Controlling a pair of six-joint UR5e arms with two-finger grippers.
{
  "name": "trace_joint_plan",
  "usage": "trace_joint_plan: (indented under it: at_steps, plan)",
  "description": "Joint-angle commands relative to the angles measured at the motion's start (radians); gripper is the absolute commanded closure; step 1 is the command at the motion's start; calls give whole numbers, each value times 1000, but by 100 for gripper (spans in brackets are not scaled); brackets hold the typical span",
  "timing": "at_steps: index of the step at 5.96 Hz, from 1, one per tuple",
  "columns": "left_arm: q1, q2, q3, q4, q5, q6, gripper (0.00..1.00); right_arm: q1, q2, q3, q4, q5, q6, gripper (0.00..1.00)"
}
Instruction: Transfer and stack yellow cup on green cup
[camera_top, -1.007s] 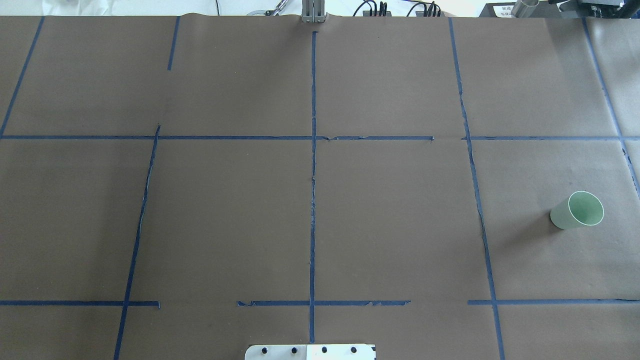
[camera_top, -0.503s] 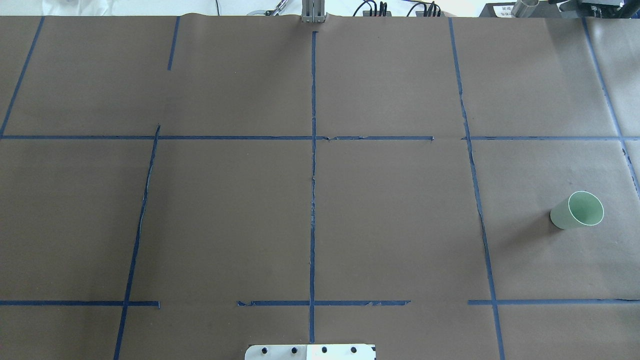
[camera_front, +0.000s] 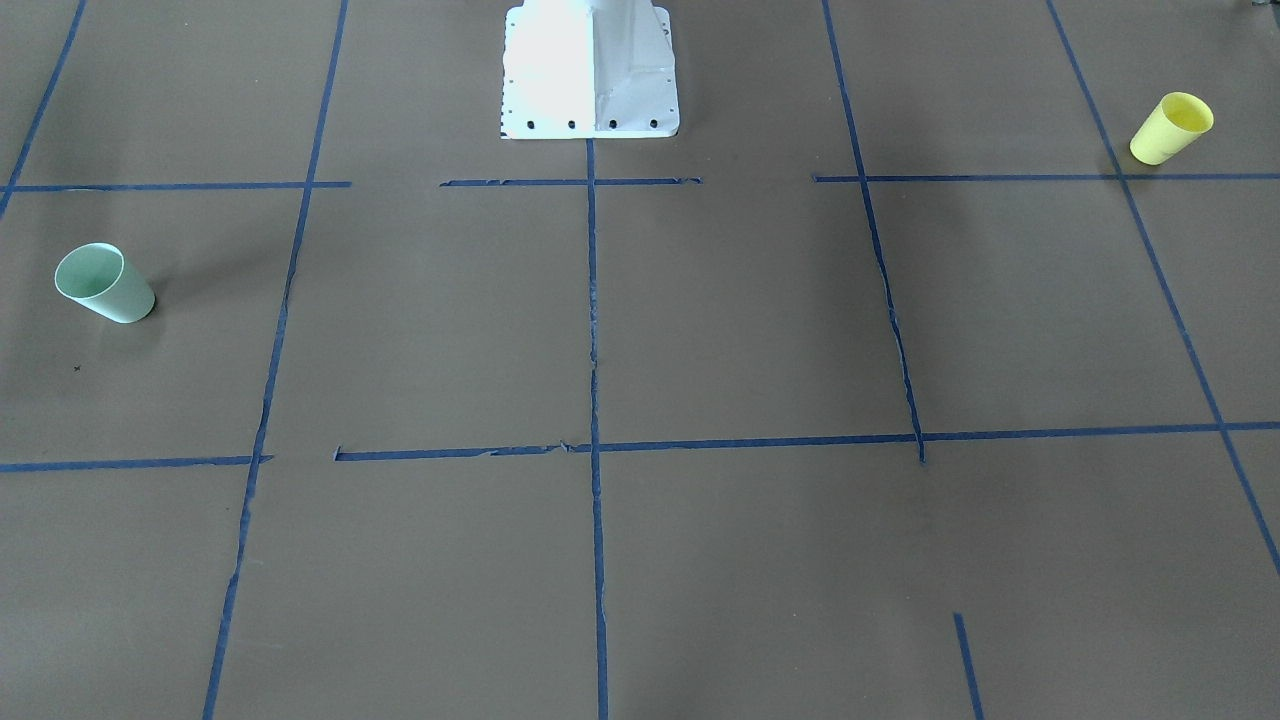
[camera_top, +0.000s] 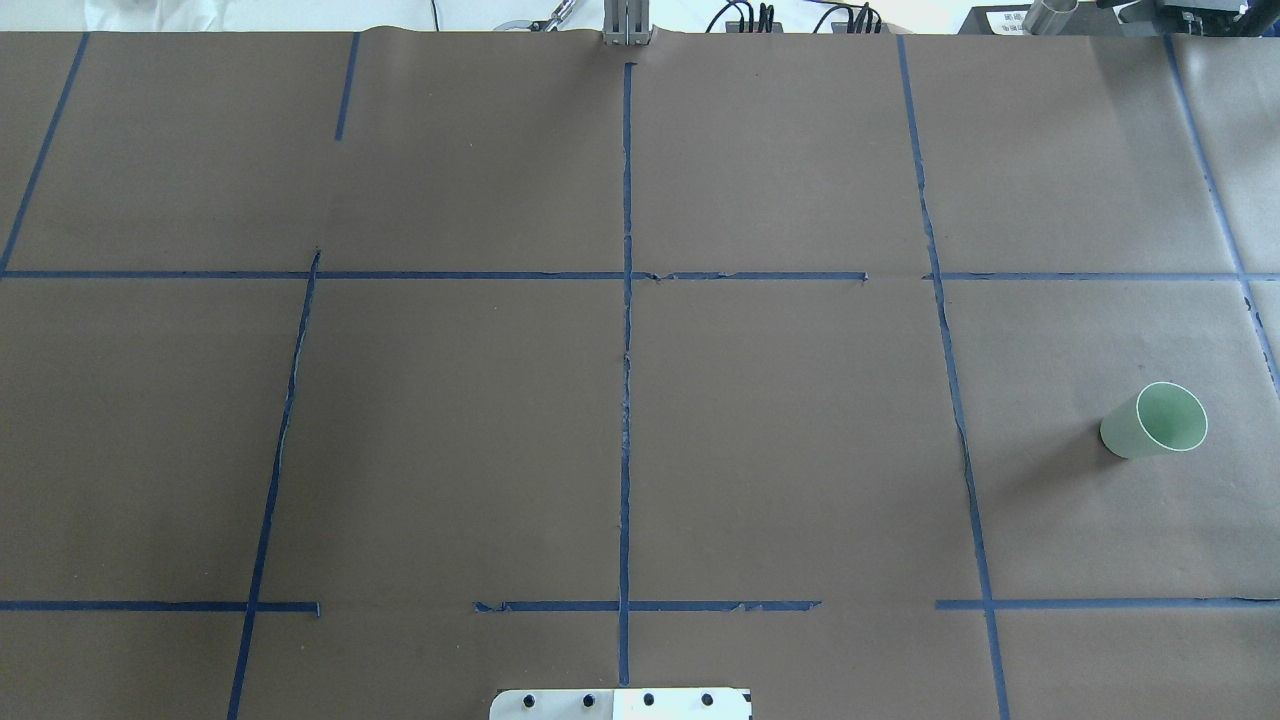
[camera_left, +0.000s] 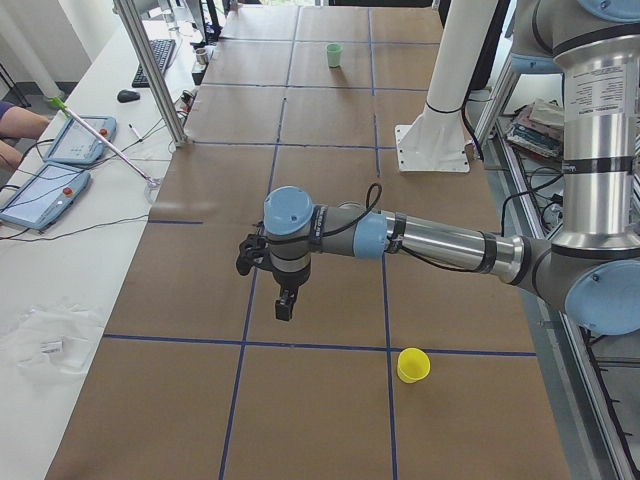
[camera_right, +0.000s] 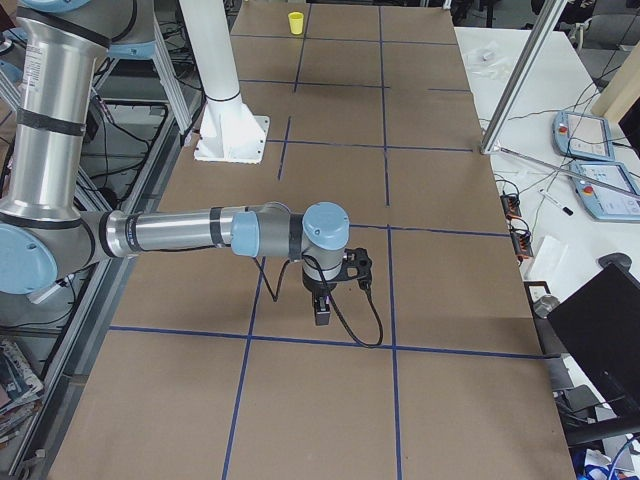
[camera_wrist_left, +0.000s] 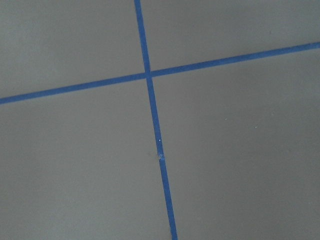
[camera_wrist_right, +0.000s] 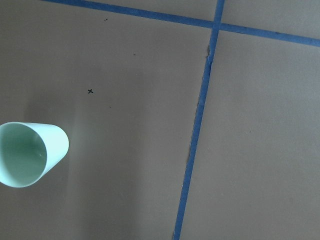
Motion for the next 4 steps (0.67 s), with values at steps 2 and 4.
trace_joint_plan:
  at_steps: [2, 4]
  plan:
    - [153, 57, -235, -8, 81, -415, 0, 1, -1, 1, 0, 1, -2, 0]
    - [416, 83, -332, -5, 377, -809, 0, 1, -1, 1, 0, 1, -2, 0]
